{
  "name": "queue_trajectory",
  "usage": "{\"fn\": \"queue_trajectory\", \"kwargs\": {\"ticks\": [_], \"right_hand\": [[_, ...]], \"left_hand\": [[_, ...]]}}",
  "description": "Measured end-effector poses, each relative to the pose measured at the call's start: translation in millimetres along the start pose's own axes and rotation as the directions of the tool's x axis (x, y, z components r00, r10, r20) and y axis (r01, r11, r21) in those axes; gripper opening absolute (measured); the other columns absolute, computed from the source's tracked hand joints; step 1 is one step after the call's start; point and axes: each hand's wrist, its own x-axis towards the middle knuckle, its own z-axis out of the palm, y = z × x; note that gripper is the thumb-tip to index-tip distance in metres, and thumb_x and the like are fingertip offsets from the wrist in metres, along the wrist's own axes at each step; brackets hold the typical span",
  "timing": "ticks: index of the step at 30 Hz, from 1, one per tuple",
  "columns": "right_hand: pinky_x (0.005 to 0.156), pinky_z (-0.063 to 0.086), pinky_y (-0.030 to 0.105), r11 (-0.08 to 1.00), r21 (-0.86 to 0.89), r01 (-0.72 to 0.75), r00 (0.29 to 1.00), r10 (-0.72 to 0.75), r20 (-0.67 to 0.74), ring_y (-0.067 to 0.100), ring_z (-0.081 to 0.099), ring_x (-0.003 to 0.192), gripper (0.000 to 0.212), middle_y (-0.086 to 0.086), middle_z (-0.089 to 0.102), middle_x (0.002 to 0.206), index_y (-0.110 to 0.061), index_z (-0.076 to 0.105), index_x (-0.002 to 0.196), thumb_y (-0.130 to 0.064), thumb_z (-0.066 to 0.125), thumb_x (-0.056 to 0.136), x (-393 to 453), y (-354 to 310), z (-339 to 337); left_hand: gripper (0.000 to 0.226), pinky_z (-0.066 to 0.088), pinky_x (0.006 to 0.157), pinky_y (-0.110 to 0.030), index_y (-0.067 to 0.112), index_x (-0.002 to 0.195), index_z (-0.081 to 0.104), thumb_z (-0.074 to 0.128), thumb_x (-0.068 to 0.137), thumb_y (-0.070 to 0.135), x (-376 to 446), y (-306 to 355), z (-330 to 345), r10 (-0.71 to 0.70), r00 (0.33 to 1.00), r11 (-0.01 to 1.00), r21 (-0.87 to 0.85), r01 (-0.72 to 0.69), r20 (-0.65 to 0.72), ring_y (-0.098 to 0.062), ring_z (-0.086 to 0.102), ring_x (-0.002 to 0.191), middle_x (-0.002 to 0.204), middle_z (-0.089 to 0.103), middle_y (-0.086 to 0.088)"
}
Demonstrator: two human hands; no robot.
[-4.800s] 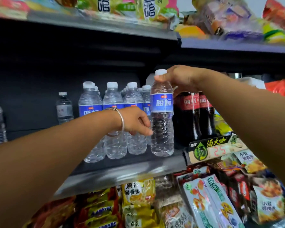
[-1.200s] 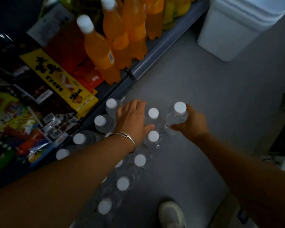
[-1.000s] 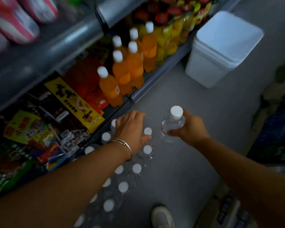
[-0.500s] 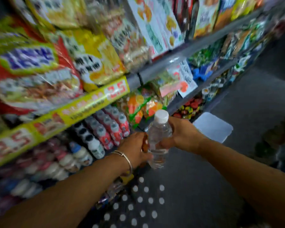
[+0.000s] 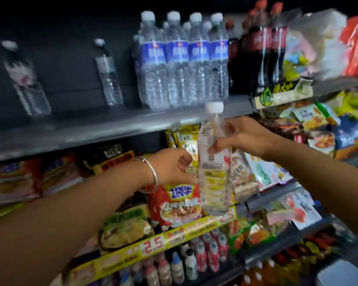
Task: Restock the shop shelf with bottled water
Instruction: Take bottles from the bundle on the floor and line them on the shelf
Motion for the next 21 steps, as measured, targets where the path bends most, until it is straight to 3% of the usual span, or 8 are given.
{"fn": "queue_trajectory", "kwargs": {"ticks": [3, 5, 7, 9, 13, 18, 21], "right_hand": [[0.046, 0.037, 0.018, 0.998, 0.026, 0.065, 0.998, -0.065, 0.010, 0.005, 0.050, 0.045, 0.021, -0.011, 0.052, 0.046, -0.017, 0.060, 0.057, -0.023, 0.080, 0.060, 29, -44, -1], [0.055, 0.045, 0.029, 0.993, 0.021, 0.112, 0.993, -0.113, 0.017, 0.017, 0.057, 0.057, 0.046, 0.000, 0.060, 0.059, -0.007, 0.064, 0.072, -0.039, 0.080, 0.044, 47, -74, 3], [0.061, 0.048, 0.034, 0.988, 0.026, 0.149, 0.988, -0.150, 0.031, 0.022, 0.060, 0.063, 0.057, 0.007, 0.062, 0.066, -0.001, 0.065, 0.079, -0.040, 0.077, 0.039, 64, -103, 8], [0.062, 0.048, 0.033, 0.979, 0.051, 0.199, 0.979, -0.200, 0.028, 0.021, 0.059, 0.062, 0.054, 0.008, 0.062, 0.065, 0.001, 0.066, 0.081, -0.038, 0.076, 0.045, 79, -131, 15], [0.060, 0.047, 0.027, 0.965, 0.089, 0.246, 0.969, -0.248, 0.015, 0.017, 0.060, 0.056, 0.030, 0.005, 0.065, 0.063, -0.003, 0.068, 0.085, -0.027, 0.072, 0.067, 114, -185, 36], [0.066, 0.049, 0.031, 0.959, 0.106, 0.262, 0.962, -0.269, 0.050, 0.018, 0.063, 0.062, 0.024, 0.001, 0.069, 0.062, -0.011, 0.068, 0.074, -0.034, 0.072, 0.064, 167, -237, 82], [0.063, 0.050, 0.029, 0.956, 0.103, 0.274, 0.959, -0.280, 0.052, 0.018, 0.064, 0.061, 0.028, 0.002, 0.069, 0.064, -0.011, 0.069, 0.077, -0.035, 0.072, 0.063, 200, -262, 119]], "left_hand": [[0.042, 0.046, 0.074, -0.010, 0.004, 0.113, 0.056, 0.074, 0.076, 0.010, -19, 6, -51, -0.031, 0.999, 0.999, -0.021, 0.030, -0.041, -0.015, 0.057, 0.094, 0.095, 0.058, -0.006], [0.040, 0.048, 0.083, -0.016, 0.006, 0.112, 0.057, 0.074, 0.076, 0.013, -33, 7, -82, -0.058, 0.996, 0.998, 0.010, 0.059, -0.071, -0.014, 0.059, 0.095, 0.100, 0.061, -0.006], [0.045, 0.048, 0.092, -0.025, 0.005, 0.115, 0.057, 0.074, 0.076, 0.019, -45, 4, -113, -0.090, 0.990, 0.995, 0.034, 0.094, -0.107, -0.016, 0.061, 0.102, 0.113, 0.064, -0.007], [0.047, 0.048, 0.098, -0.029, 0.009, 0.117, 0.057, 0.074, 0.076, 0.024, -58, -2, -143, -0.115, 0.984, 0.991, 0.048, 0.122, -0.133, -0.017, 0.062, 0.105, 0.116, 0.065, -0.006], [0.048, 0.047, 0.100, -0.037, 0.011, 0.119, 0.056, 0.072, 0.076, 0.026, -84, -23, -199, -0.171, 0.961, 0.984, 0.015, 0.178, -0.216, -0.022, 0.061, 0.110, 0.115, 0.065, -0.005], [0.053, 0.050, 0.095, -0.034, 0.018, 0.109, 0.060, 0.079, 0.064, 0.039, -110, -73, -258, -0.223, 0.927, 0.975, -0.047, 0.219, -0.301, -0.022, 0.062, 0.104, 0.106, 0.067, 0.001], [0.044, 0.051, 0.094, -0.034, 0.011, 0.114, 0.057, 0.074, 0.076, 0.025, -118, -109, -287, -0.231, 0.915, 0.973, -0.053, 0.226, -0.332, -0.020, 0.062, 0.099, 0.108, 0.066, -0.005]]}}
